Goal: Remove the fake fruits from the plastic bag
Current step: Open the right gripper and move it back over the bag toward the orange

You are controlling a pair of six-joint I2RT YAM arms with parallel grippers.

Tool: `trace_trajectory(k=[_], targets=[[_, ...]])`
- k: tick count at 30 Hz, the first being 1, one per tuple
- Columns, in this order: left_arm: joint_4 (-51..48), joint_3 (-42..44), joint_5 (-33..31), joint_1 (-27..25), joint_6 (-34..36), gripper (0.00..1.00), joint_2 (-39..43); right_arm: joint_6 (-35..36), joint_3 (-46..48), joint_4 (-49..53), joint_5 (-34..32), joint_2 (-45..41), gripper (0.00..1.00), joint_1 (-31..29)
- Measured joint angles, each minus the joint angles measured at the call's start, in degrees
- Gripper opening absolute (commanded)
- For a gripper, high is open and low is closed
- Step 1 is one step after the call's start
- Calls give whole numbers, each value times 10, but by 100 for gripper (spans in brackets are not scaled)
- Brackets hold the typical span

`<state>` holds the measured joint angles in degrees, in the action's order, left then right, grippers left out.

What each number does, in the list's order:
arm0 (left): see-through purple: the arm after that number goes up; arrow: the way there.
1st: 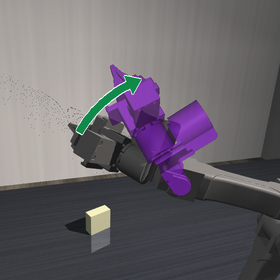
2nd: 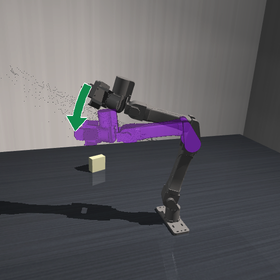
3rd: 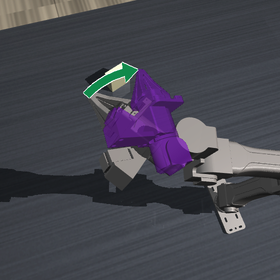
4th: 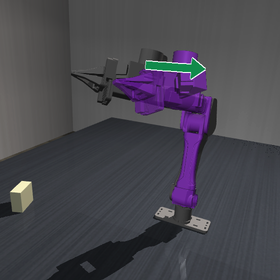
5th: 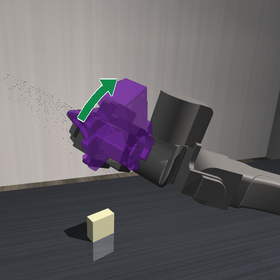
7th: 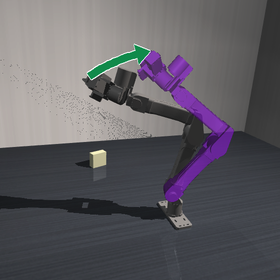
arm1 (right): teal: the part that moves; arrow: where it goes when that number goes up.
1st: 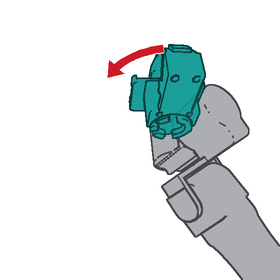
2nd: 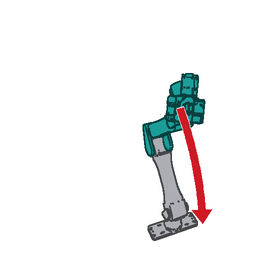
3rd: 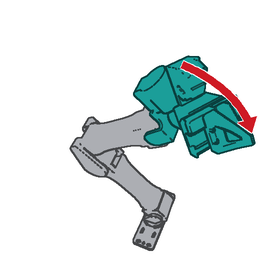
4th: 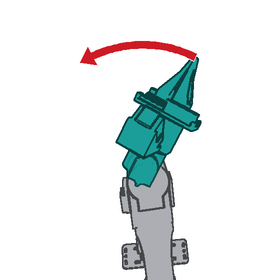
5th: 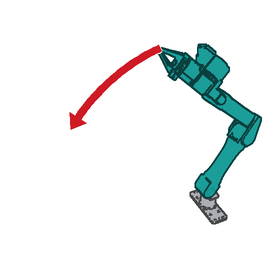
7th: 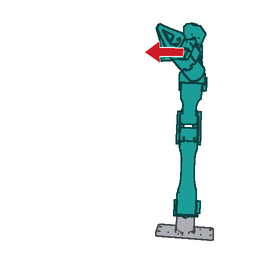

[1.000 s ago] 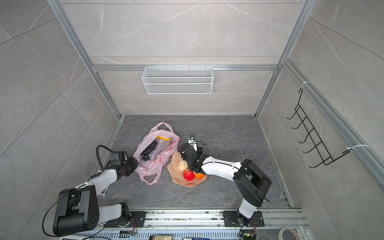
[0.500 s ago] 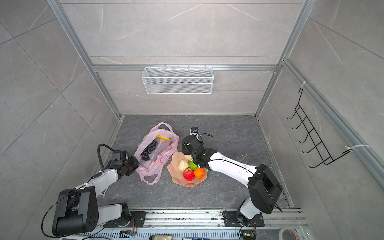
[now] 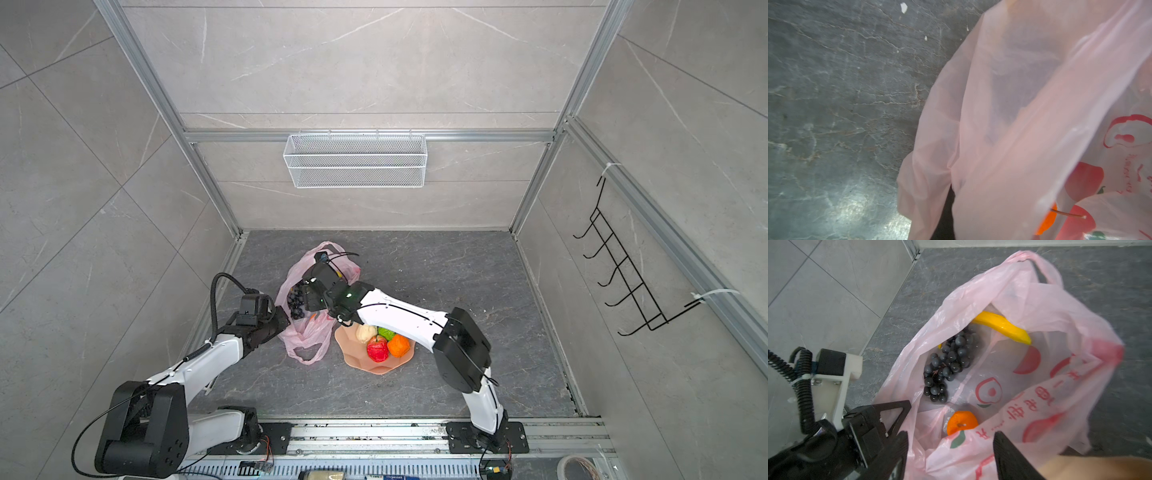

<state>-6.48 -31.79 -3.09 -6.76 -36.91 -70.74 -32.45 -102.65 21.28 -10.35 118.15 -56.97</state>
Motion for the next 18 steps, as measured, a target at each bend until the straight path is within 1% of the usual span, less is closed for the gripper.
trace_trajectory(k=[3, 6, 12, 18], targets=[[-6, 0, -11, 0, 0, 0, 0, -9, -62, 41, 14, 57, 65, 0], [-11, 0, -15, 0, 0, 0, 0, -16, -98, 81, 17, 96, 64, 2], [-12, 0, -21, 0, 0, 0, -1, -30, -114, 134, 28, 128, 63, 3], [-14, 0, -28, 0, 0, 0, -5, -40, -139, 167, 32, 151, 64, 3]])
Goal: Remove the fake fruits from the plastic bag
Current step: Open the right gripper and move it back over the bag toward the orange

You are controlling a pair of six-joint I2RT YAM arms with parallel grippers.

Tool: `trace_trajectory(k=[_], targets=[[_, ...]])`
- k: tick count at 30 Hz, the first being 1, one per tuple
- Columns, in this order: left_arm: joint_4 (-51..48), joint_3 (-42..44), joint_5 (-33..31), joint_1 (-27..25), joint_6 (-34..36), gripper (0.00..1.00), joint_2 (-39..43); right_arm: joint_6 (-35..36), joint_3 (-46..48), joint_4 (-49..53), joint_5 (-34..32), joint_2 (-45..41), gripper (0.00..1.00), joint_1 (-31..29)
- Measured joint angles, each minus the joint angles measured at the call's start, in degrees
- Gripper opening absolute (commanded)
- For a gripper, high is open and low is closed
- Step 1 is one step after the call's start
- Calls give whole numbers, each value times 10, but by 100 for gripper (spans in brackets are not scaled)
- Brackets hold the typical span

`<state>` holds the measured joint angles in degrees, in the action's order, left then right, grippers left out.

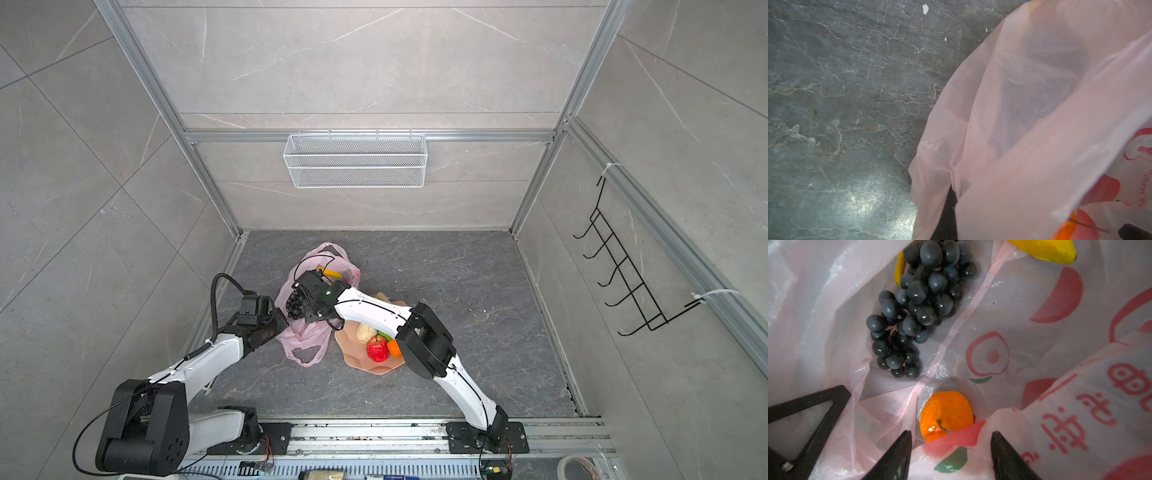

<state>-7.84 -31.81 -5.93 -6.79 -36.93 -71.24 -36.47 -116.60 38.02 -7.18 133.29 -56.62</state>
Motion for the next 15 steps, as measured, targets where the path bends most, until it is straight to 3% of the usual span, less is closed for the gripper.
trace_trajectory(k=[3, 15], targets=[[-1, 0, 0, 0, 0, 0, 0, 0, -13, 14, 0, 8, 63, 0], [-5, 0, 0, 0, 0, 0, 0, 7, -68, 34, 2, 31, 41, 0]])
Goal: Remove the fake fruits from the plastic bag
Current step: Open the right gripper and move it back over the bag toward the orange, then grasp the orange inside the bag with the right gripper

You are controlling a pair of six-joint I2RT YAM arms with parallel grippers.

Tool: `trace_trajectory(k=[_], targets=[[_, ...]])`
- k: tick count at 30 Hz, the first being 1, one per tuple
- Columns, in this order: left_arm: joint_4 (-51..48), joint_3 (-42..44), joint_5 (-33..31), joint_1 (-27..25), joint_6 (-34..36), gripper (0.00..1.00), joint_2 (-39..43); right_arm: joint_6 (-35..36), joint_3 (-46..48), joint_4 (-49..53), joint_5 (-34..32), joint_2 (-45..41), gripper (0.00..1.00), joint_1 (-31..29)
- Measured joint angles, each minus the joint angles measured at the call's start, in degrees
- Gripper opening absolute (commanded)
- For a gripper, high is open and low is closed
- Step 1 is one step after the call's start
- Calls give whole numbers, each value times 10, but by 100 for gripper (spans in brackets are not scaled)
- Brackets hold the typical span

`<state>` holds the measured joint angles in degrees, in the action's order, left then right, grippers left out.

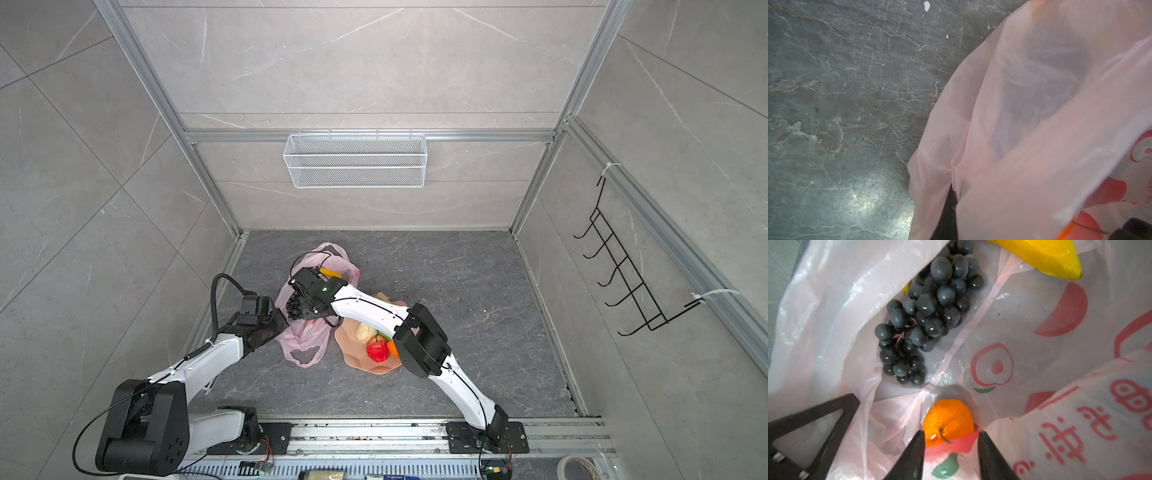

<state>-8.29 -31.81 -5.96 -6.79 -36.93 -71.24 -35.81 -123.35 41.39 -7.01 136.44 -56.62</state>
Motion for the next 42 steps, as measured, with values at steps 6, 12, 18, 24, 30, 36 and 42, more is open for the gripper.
trace_trajectory(k=[6, 12, 18, 24, 30, 36, 42], targets=[[0, 0, 0, 0, 0, 0, 0, 0, -17, 11, 5, 22, 38, 0], [0, 0, 0, 0, 0, 0, 0, 9, -36, 18, 11, 40, 29, 0], [0, 0, 0, 0, 0, 0, -1, 10, -53, 26, 14, 52, 22, 0], [0, 0, 0, 0, 0, 0, -1, 11, -64, 29, 17, 57, 16, -1], [0, 0, 0, 0, 0, 0, -3, 11, -68, 31, 19, 57, 12, -2], [0, 0, 0, 0, 0, 0, -3, 15, -68, 34, 19, 57, 6, -4], [0, 0, 0, 0, 0, 0, -3, 15, -68, 33, 22, 57, 4, -4]])
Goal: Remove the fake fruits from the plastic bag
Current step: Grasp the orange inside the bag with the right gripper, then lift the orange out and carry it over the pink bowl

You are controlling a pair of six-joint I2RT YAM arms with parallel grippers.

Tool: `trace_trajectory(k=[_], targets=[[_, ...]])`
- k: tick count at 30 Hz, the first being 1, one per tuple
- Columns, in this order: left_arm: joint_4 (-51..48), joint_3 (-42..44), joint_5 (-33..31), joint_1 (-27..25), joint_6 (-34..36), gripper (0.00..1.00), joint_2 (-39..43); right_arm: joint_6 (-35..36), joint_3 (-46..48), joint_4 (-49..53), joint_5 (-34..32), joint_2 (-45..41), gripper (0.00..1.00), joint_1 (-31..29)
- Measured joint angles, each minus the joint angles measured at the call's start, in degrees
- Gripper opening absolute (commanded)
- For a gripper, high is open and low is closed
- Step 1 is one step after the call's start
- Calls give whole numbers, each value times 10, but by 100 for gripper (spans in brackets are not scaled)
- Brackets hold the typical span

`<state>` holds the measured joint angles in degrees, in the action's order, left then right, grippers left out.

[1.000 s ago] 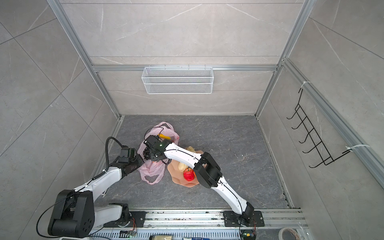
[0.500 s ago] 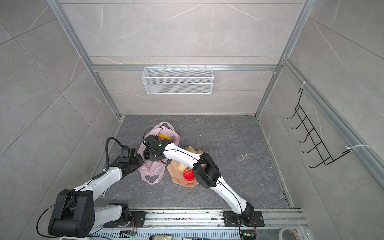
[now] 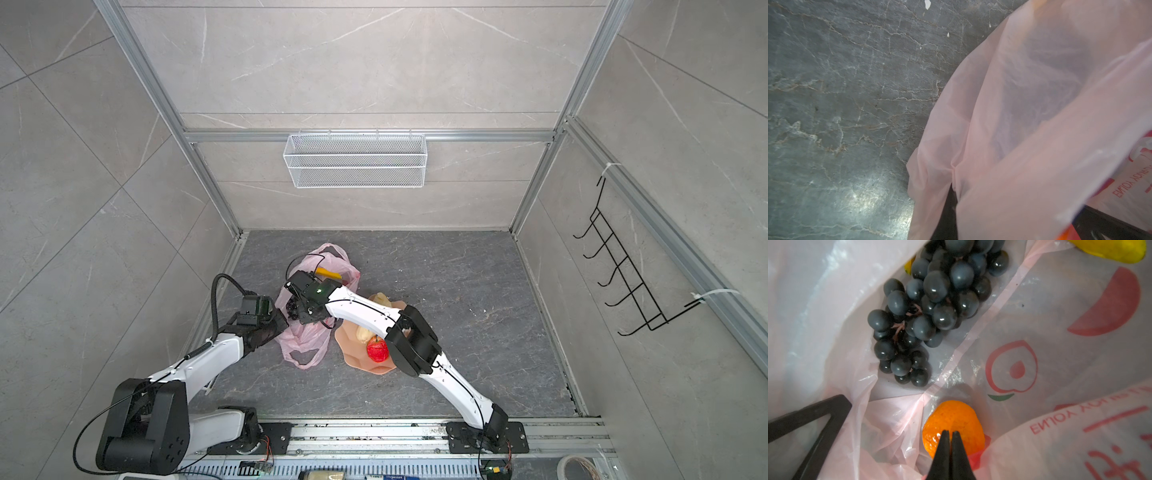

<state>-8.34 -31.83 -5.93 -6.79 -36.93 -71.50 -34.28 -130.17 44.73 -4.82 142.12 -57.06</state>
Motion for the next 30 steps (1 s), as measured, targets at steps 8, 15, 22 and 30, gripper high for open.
trace_trajectory(k=[8, 15, 22, 30], targets=[[0, -1, 0, 0, 0, 0, 0, 0, 0, -15, 1, -8, 2, 0], [0, -2, 0, 0, 0, 0, -1, 5, 14, -42, -3, -47, 1, 0], [0, -2, 0, 0, 0, 0, -1, 8, 74, -63, -17, -115, 1, 1], [0, -2, 0, 0, 0, 0, -1, 8, 281, -112, -27, -289, 1, 16]])
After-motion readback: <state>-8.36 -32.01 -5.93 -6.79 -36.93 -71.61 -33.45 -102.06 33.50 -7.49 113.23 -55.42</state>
